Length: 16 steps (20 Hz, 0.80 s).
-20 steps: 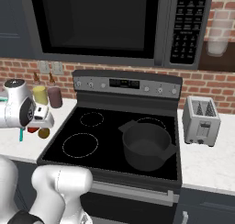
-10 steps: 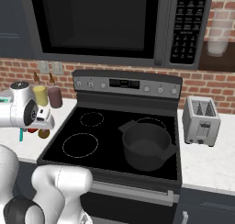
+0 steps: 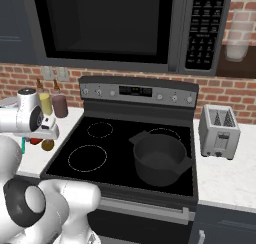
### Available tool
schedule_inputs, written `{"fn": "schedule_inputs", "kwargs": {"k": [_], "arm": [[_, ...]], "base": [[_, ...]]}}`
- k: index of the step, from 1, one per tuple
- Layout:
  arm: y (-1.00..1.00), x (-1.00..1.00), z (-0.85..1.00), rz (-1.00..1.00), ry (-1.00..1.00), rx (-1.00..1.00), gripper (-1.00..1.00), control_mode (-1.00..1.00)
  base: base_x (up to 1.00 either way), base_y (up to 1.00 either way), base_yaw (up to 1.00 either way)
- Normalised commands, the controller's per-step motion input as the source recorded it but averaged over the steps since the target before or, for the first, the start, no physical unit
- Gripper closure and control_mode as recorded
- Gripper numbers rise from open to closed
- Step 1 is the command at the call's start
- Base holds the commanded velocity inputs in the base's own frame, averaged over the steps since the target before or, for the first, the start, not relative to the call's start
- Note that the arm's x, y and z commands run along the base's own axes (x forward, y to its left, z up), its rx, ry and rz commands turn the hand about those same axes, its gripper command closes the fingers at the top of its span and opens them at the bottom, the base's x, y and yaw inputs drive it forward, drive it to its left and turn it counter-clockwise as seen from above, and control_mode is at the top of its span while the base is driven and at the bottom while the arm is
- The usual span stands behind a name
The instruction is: Put the bell pepper and avocado in the pot. Retrieve the spatula and lightly stir the vegetables in the pot.
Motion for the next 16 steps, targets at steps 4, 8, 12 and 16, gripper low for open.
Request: {"fn": "schedule_inputs", "kwargs": {"k": [4, 8, 12, 16], "arm": [[0.04, 0.36, -0.4, 0.0, 0.11, -0.01, -1.0, -1.0], [0.18, 0.23, -0.32, 0.0, 0.02, -0.08, -1.0, -1.0], [0.19, 0.01, -0.1, 0.0, -0.02, -0.06, -1.0, -1.0], [0.12, 0.01, -0.13, -0.01, 0.0, -0.03, -1.0, -1.0]], "base": [[0.0, 0.0, 0.0], [0.0, 0.0, 0.0], [0.0, 0.0, 0.0], [0.0, 0.0, 0.0]]}}
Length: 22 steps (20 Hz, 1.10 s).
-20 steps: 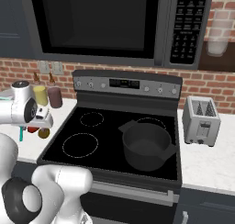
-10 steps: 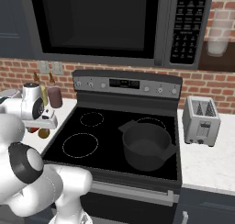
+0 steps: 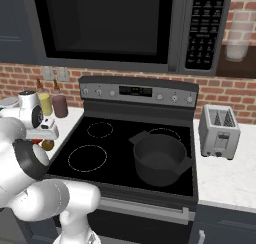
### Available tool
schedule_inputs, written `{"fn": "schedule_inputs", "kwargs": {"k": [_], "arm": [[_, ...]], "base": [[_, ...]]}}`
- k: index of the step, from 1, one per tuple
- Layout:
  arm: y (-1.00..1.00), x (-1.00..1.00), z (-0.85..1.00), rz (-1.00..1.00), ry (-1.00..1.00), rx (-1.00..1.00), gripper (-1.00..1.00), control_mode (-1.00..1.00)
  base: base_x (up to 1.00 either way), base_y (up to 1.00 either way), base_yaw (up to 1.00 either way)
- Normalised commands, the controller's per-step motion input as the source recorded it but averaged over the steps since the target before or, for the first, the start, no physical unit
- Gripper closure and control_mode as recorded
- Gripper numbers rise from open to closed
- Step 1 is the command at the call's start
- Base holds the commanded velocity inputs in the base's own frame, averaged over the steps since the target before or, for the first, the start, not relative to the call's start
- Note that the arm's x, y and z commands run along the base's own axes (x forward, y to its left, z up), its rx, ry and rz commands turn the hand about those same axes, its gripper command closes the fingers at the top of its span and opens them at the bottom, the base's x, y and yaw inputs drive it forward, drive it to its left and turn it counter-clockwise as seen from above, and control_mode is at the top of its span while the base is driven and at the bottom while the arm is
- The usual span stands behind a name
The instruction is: Put the bell pepper and avocado in the pot. Retrieve the spatula and lightly stir the vegetables in the pot.
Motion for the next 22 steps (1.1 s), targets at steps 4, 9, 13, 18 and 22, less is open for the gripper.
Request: {"fn": "schedule_inputs", "kwargs": {"k": [4, 9, 13, 18, 22], "arm": [[0.0, 0.01, -0.25, 0.0, -0.04, 0.0, -1.0, -1.0], [0.0, 0.08, -0.22, 0.0, -0.09, 0.0, -1.0, -1.0], [0.0, 0.17, -0.05, -0.01, -0.03, 0.0, -1.0, -1.0], [0.23, 0.36, -0.01, -0.03, 0.0, 0.0, -1.0, -1.0], [0.2, 0.3, 0.0, -0.03, 0.02, 0.0, -1.0, -1.0]], "base": [[0.0, 0.0, 0.0], [0.0, 0.0, 0.0], [0.0, 0.0, 0.0], [0.0, 0.0, 0.0], [0.0, 0.0, 0.0]]}}
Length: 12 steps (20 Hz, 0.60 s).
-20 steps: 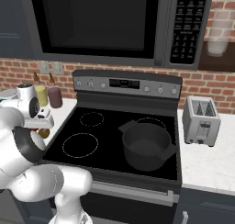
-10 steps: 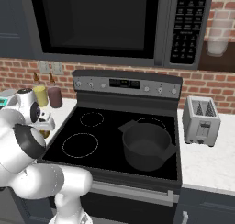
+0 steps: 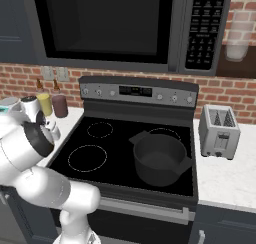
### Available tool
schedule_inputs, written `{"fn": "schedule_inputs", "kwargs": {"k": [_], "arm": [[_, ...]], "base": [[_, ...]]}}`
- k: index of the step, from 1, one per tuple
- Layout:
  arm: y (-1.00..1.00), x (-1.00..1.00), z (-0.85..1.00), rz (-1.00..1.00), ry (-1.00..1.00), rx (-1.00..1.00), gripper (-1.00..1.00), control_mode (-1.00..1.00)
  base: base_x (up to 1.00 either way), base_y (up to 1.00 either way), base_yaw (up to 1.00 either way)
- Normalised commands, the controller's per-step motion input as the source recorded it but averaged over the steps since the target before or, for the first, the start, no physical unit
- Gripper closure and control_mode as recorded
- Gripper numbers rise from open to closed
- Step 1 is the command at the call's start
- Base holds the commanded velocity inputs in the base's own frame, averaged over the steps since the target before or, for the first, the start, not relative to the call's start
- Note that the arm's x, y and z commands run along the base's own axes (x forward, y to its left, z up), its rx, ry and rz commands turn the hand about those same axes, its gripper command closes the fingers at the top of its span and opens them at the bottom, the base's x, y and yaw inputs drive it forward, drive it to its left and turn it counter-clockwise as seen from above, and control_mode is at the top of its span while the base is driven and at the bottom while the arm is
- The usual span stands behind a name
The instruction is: Put the bell pepper and avocado in the pot. Retrieve the spatula and lightly stir the vegetables in the pot.
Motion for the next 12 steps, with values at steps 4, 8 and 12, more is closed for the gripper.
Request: {"fn": "schedule_inputs", "kwargs": {"k": [4, 8, 12], "arm": [[0.06, 0.22, -0.01, -0.03, 0.0, 0.0, -1.0, -1.0], [0.0, 0.07, -0.2, -0.05, 0.01, 0.0, -1.0, -1.0], [0.0, 0.22, -0.25, -0.04, 0.01, 0.0, -1.0, -1.0]], "base": [[0.0, 0.0, 0.0], [0.0, 0.0, 0.0], [0.0, 0.0, 0.0]]}}
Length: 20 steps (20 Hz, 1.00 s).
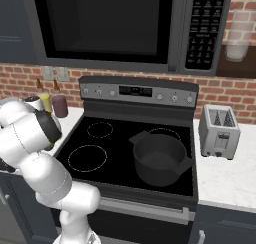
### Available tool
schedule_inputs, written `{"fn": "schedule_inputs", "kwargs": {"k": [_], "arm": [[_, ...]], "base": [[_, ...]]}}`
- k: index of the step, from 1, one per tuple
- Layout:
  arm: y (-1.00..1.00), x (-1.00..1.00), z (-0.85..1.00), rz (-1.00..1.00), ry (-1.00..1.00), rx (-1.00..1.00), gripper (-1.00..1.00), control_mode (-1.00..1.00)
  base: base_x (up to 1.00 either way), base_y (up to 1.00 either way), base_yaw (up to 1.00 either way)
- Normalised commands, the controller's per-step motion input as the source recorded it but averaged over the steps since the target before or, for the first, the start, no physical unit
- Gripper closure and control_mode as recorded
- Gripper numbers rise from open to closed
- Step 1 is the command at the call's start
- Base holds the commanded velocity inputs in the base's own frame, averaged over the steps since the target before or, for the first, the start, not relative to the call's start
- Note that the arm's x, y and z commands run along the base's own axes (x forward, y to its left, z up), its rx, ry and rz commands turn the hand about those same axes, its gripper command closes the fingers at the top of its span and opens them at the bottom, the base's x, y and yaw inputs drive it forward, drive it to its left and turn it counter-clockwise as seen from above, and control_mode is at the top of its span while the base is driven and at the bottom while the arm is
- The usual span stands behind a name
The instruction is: Put the bell pepper and avocado in the pot. Retrieve the spatula and lightly stir the vegetables in the pot.
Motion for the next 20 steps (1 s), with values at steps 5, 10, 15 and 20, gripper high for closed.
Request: {"fn": "schedule_inputs", "kwargs": {"k": [5, 10, 15, 20], "arm": [[0.0, 0.07, -0.28, -0.04, 0.03, 0.0, -1.0, -1.0], [0.0, 0.02, -0.24, -0.02, 0.05, 0.0, -1.0, -1.0], [0.0, 0.0, -0.21, 0.0, 0.03, -0.01, 1.0, -1.0], [0.01, 0.02, -0.02, 0.0, 0.0, 0.0, 1.0, -1.0]], "base": [[0.0, 0.0, 0.0], [0.0, 0.0, 0.0], [0.0, 0.0, 0.0], [0.0, 0.0, 0.0]]}}
